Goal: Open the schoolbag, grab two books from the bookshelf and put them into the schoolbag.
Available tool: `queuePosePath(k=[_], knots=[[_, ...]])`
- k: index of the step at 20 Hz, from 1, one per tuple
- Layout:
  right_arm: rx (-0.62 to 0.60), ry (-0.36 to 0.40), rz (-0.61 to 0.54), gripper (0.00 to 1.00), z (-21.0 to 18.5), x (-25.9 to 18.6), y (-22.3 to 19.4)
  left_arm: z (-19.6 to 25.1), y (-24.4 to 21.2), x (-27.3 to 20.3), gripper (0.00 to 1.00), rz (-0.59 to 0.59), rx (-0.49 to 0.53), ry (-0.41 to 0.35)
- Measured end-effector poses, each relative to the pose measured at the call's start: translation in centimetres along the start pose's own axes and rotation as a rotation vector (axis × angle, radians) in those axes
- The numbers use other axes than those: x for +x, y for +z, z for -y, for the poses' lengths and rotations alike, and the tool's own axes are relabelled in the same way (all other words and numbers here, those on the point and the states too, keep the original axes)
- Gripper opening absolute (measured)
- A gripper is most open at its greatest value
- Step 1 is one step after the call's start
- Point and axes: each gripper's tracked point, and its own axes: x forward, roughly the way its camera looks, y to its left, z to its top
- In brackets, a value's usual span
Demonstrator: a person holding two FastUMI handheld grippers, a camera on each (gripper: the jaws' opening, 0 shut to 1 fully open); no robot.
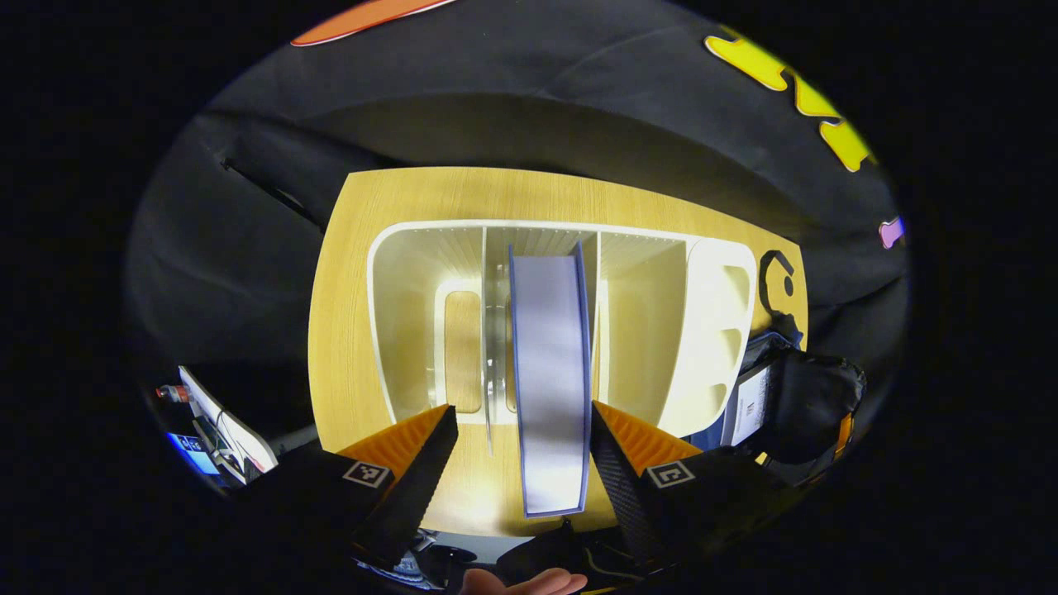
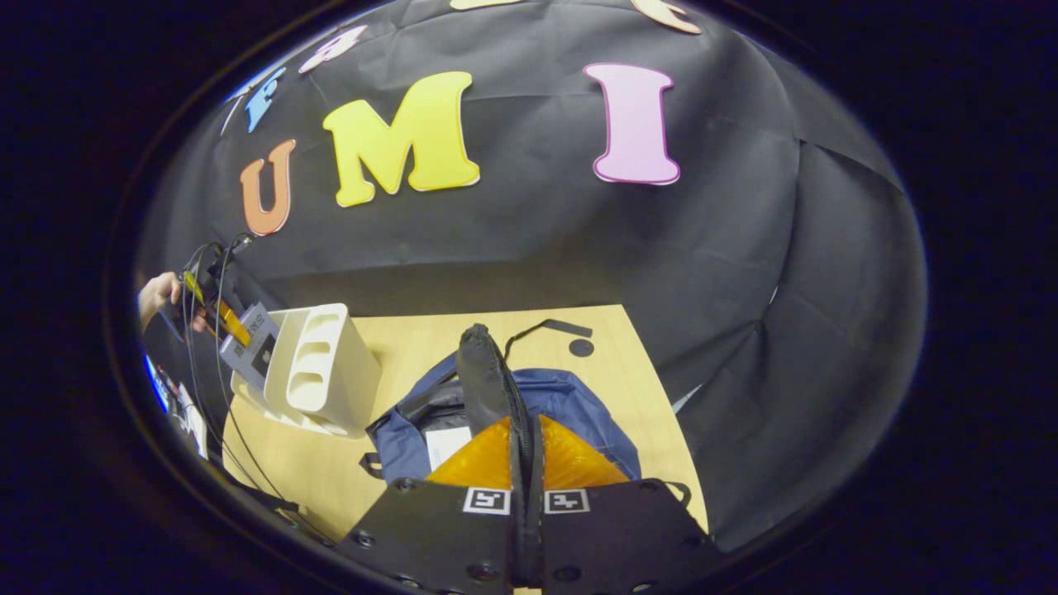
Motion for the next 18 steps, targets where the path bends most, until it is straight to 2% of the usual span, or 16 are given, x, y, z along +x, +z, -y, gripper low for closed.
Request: queuePosePath(k=[5, 8, 10, 11, 14, 15, 16, 18], knots=[[-0.016, -0.004, 0.008, 0.0, -0.1, 0.1, 0.0, 0.1, -0.3, 0.9, 0.9, -0.066, 0.017, 0.03], [-0.017, 0.002, 0.015, 0.02, -0.3, 0.0, -0.2, -0.1, -0.4, 1.2, 0.8, -0.091, 0.028, 0.053], [-0.014, 0.003, 0.019, 0.0, -0.2, -0.1, -0.5, 0.1, -0.7, 1.2, 0.75, -0.104, 0.022, 0.057], [-0.014, 0.004, 0.019, 0.0, 0.0, -0.1, -0.6, 0.2, -0.9, 1.2, 0.79, -0.109, 0.015, 0.057], [-0.012, 0.01, 0.025, 0.01, 0.1, -0.3, -0.8, 0.3, -1.2, 1.1, 0.63, -0.106, -0.011, 0.06], [-0.013, 0.012, 0.029, 0.0, 0.2, -0.5, -0.9, 0.4, -1.3, 1.0, 0.52, -0.114, -0.027, 0.06], [-0.016, 0.013, 0.034, 0.0, 0.2, -0.6, -0.9, 0.3, -1.9, 0.8, 0.46, -0.119, -0.04, 0.057], [-0.015, 0.02, 0.037, 0.0, 0.2, -0.7, -1.2, 0.2, -2.1, 0.0, 0.43, -0.109, -0.06, 0.061]])
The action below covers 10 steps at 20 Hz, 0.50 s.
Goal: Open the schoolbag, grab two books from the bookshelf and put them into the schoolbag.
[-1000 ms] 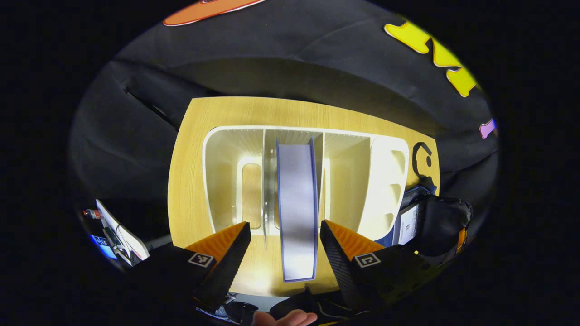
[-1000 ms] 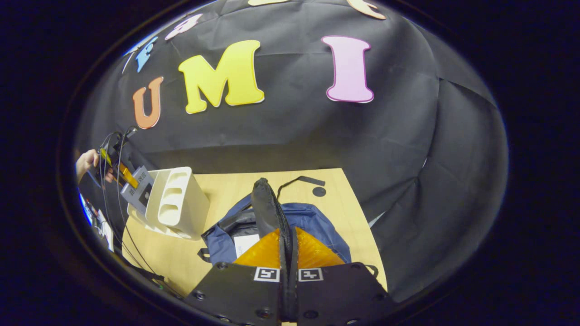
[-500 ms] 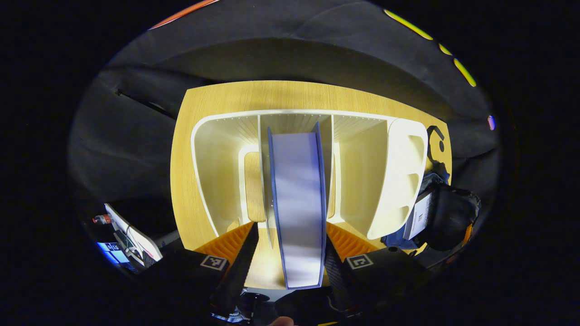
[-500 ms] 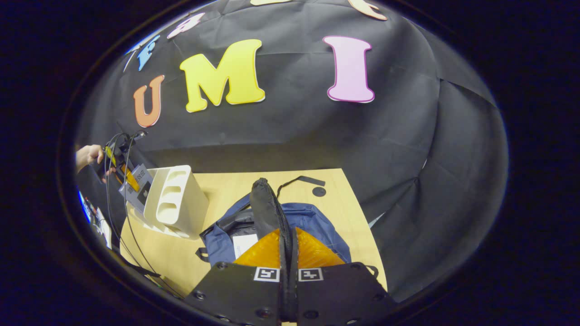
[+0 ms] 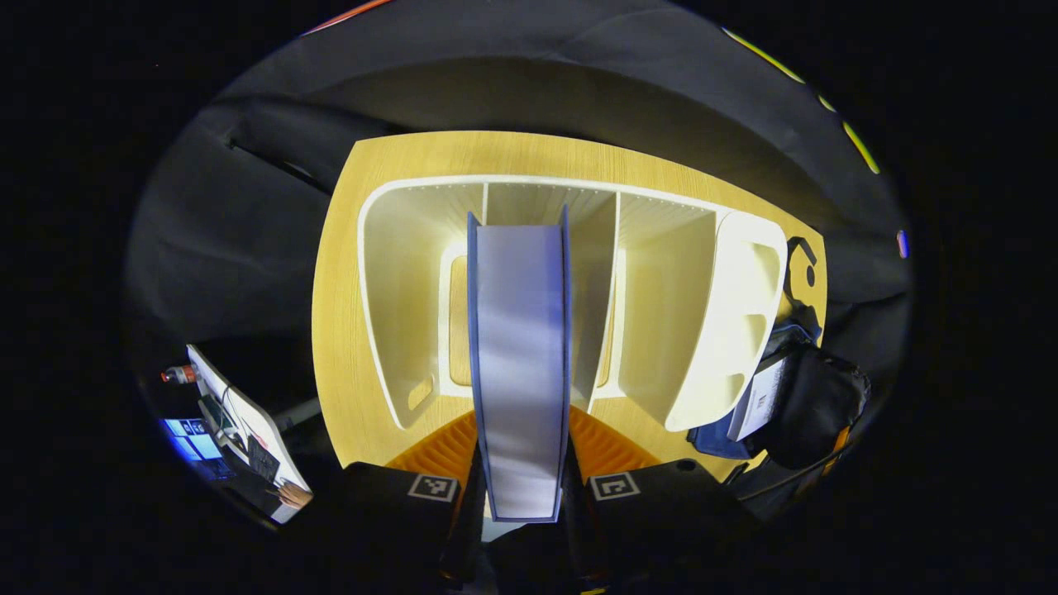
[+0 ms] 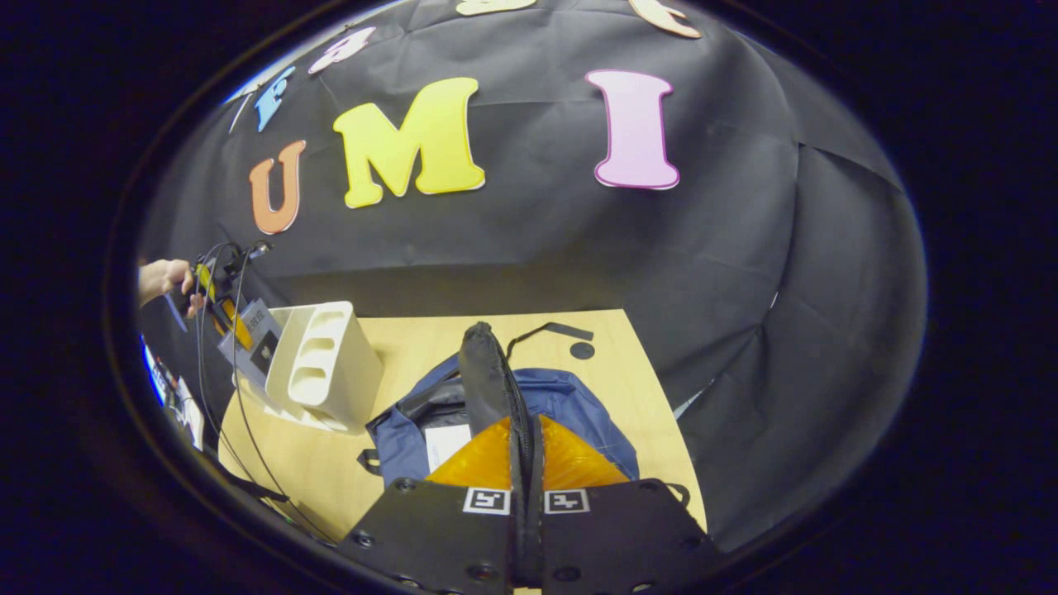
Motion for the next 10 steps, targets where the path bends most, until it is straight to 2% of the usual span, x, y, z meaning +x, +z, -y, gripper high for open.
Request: queuePosePath(k=[4, 5, 6, 7, 10], knots=[[-0.006, 0.019, 0.006, 0.01, -0.2, 0.1, -0.1, -0.2, -2.3, -3.4, 0.41, 0.032, -0.008, -0.015], [-0.01, 0.022, 0.008, 0.0, -0.2, 0.2, -0.1, -0.2, -3.0, -4.5, 0.43, 0.045, -0.009, -0.032], [-0.016, 0.022, 0.008, 0.0, -0.2, 0.3, -0.2, -0.3, -3.9, -5.7, 0.36, 0.06, -0.012, -0.046], [-0.019, 0.023, 0.007, 0.0, -0.1, 0.3, -0.3, -0.4, -4.8, -6.7, 0.4, 0.075, -0.024, -0.059], [-0.013, 0.032, 0.006, 0.0, -0.3, 0.3, -0.3, -1.0, -7.8, -10.2, 0.4, 0.124, -0.068, -0.107]])
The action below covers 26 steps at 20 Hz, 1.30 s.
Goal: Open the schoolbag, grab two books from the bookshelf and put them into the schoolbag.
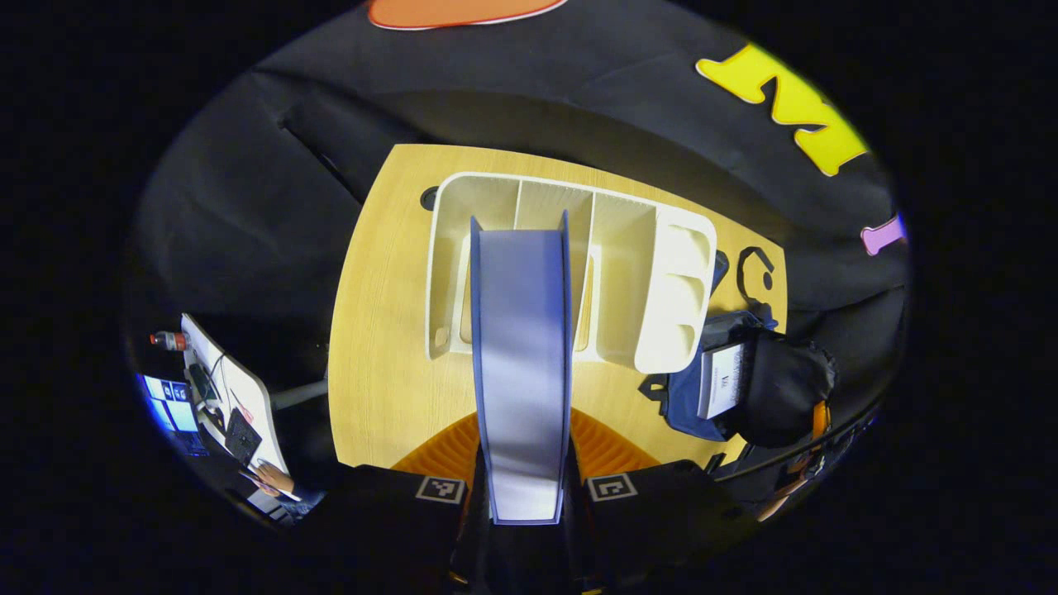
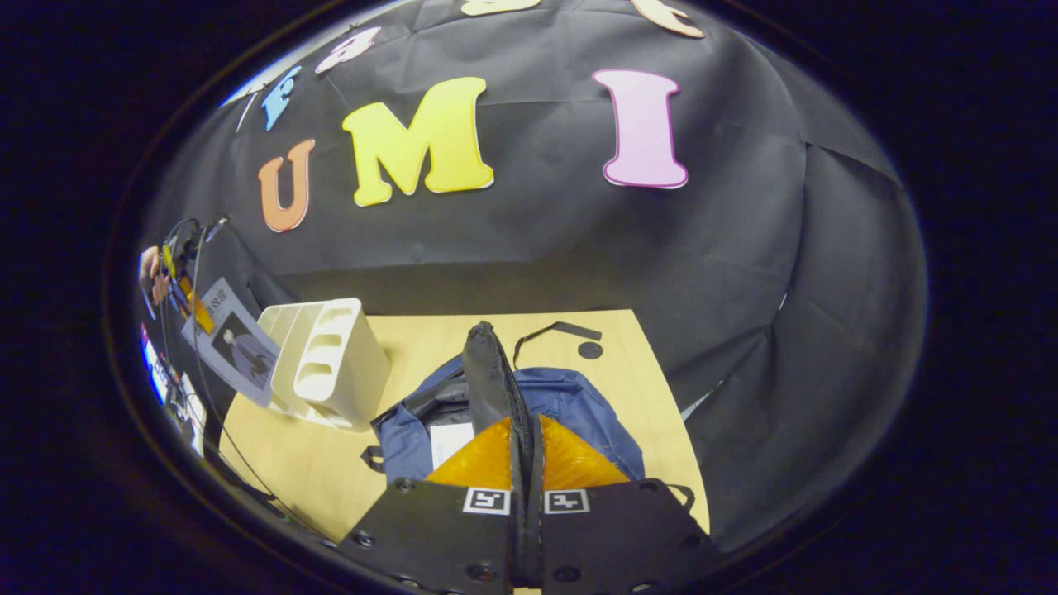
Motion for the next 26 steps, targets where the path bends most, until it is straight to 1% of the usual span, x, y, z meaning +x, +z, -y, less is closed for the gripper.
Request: queuePosePath(k=[1, 2, 3, 5, 6, 7, 11, 12, 15, 18, 19, 20, 23, 26], knots=[[-0.004, 0.0, 0.001, 0.0, 0.0, -0.1, -0.1, -0.1, -0.5, -1.4, 0.4, 0.025, -0.013, -0.017], [-0.007, 0.001, 0.004, 0.0, -0.1, -0.2, 0.0, -0.4, -1.2, -2.5, 0.42, 0.05, -0.016, -0.034], [-0.007, 0.003, 0.005, 0.0, -0.2, -0.2, 0.0, -0.3, -1.6, -3.6, 0.39, 0.084, -0.022, -0.06], [-0.005, 0.008, 0.005, 0.01, -0.4, -0.3, -0.1, 0.8, -2.8, -5.3, 0.39, 0.122, -0.039, -0.135], [-0.003, 0.01, 0.005, 0.01, -0.6, -0.4, -0.2, 1.8, -3.4, -5.8, 0.36, 0.13, -0.056, -0.182], [0.0, 0.013, 0.004, 0.01, -0.7, -0.5, -0.3, 3.0, -3.8, -6.3, 0.39, 0.141, -0.068, -0.234], [-0.004, 0.009, 0.007, 0.0, -0.8, -0.7, -0.6, 8.5, -4.9, -6.6, 0.39, 0.177, -0.113, -0.469], [-0.004, 0.009, 0.009, 0.0, -0.8, -0.7, -0.6, 10.2, -5.1, -6.4, 0.39, 0.201, -0.114, -0.529], [-0.007, 0.0, 0.004, 0.0, -0.6, -0.7, -1.3, 13.9, -6.1, -5.0, 0.39, 0.243, -0.082, -0.663], [-0.01, -0.011, -0.002, 0.0, -0.3, -0.7, -1.6, 18.3, -7.8, -3.7, 0.38, 0.23, -0.078, -0.791], [-0.012, -0.014, -0.002, 0.0, -0.2, -0.8, -1.6, 19.8, -8.2, -3.0, 0.42, 0.225, -0.083, -0.818], [-0.014, -0.018, -0.004, 0.0, -0.1, -0.8, -1.6, 20.9, -8.6, -2.0, 0.38, 0.218, -0.093, -0.84], [-0.014, -0.021, -0.007, 0.0, 0.3, -0.9, -1.5, 23.4, -10.1, 1.6, 0.38, 0.189, -0.122, -0.873], [-0.01, -0.024, -0.014, 0.0, 0.4, -0.9, -1.6, 25.9, -10.5, 4.8, 0.39, 0.158, -0.17, -0.896]])
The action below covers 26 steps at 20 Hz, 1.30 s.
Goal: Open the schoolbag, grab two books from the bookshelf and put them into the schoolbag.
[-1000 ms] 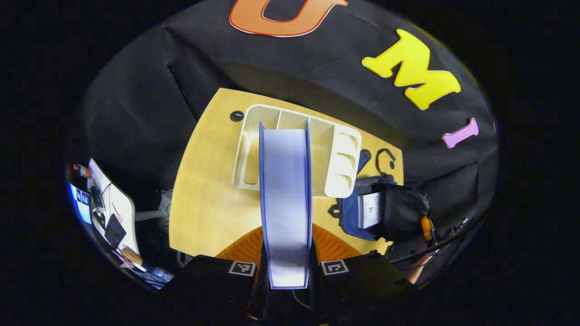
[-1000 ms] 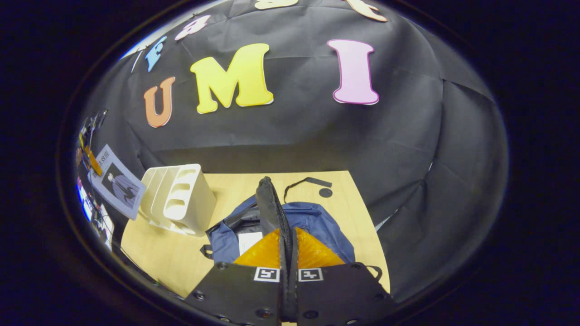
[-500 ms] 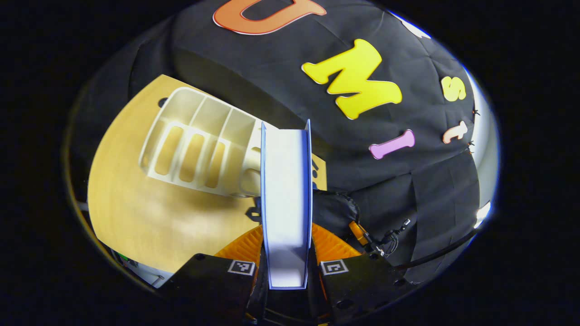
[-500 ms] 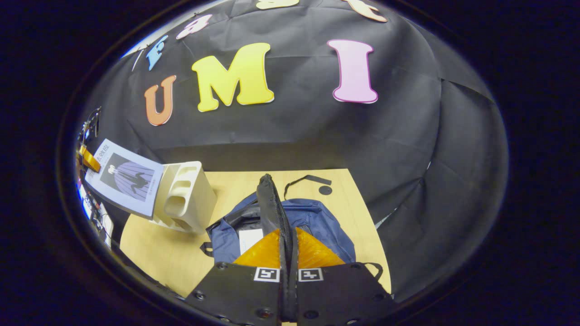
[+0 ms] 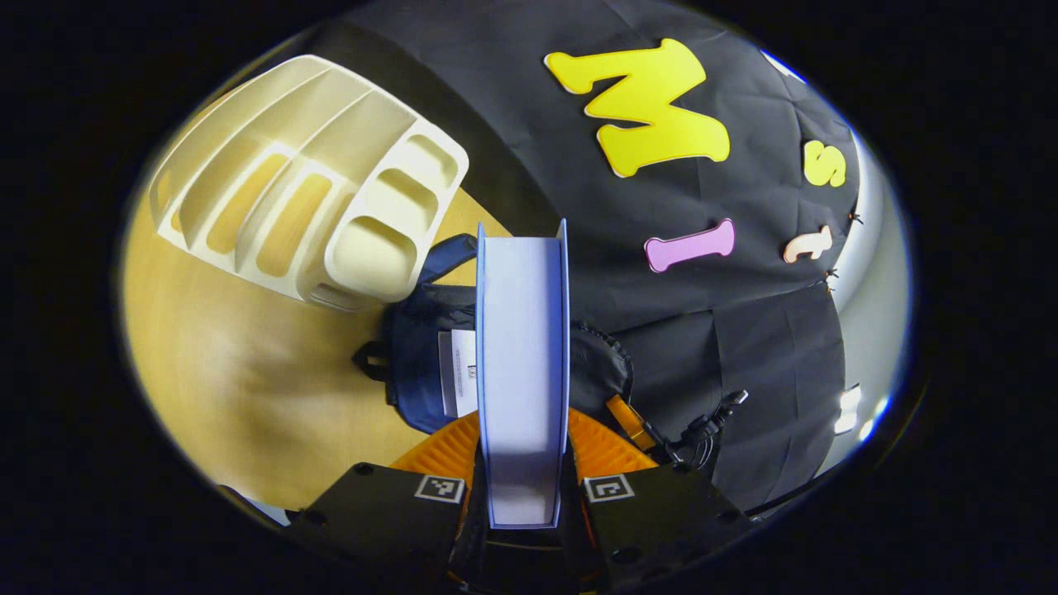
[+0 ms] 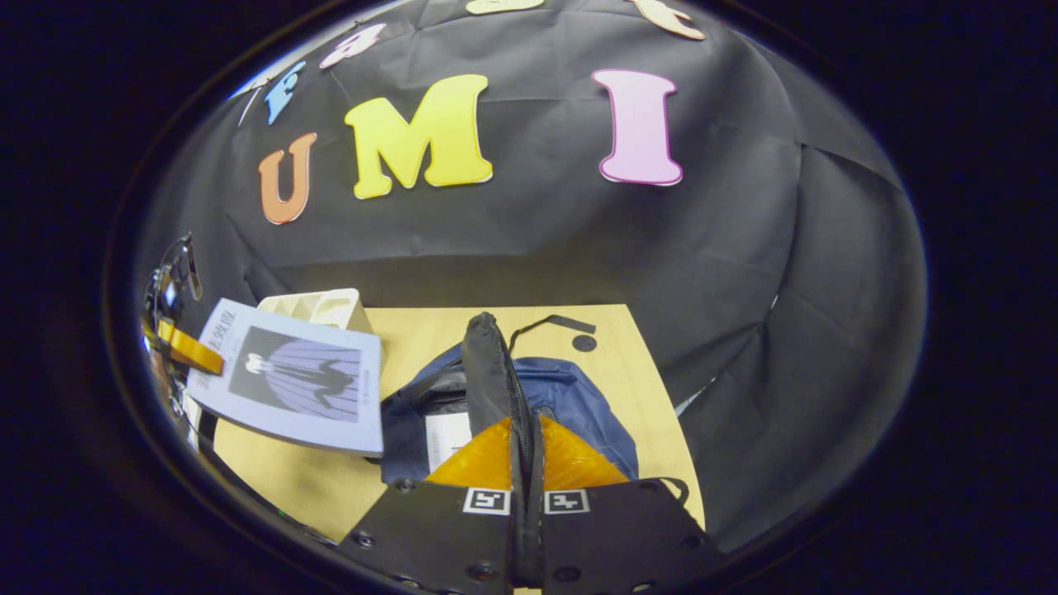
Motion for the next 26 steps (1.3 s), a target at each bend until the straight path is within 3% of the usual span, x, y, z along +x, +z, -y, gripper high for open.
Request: queuePosePath(k=[4, 14, 26], knots=[[0.001, -0.003, -0.008, 0.0, 0.3, -0.1, 0.1, -1.3, -2.0, 4.1, 0.39, -0.045, -0.011, 0.02], [-0.004, -0.005, -0.012, 0.0, 0.9, -0.1, 0.9, -2.6, -5.2, 12.1, 0.39, -0.099, 0.103, 0.082], [-0.017, 0.008, 0.002, 0.01, 0.5, -0.8, 2.5, -1.5, -5.8, 18.7, 0.39, -0.09, 0.032, -0.017]])
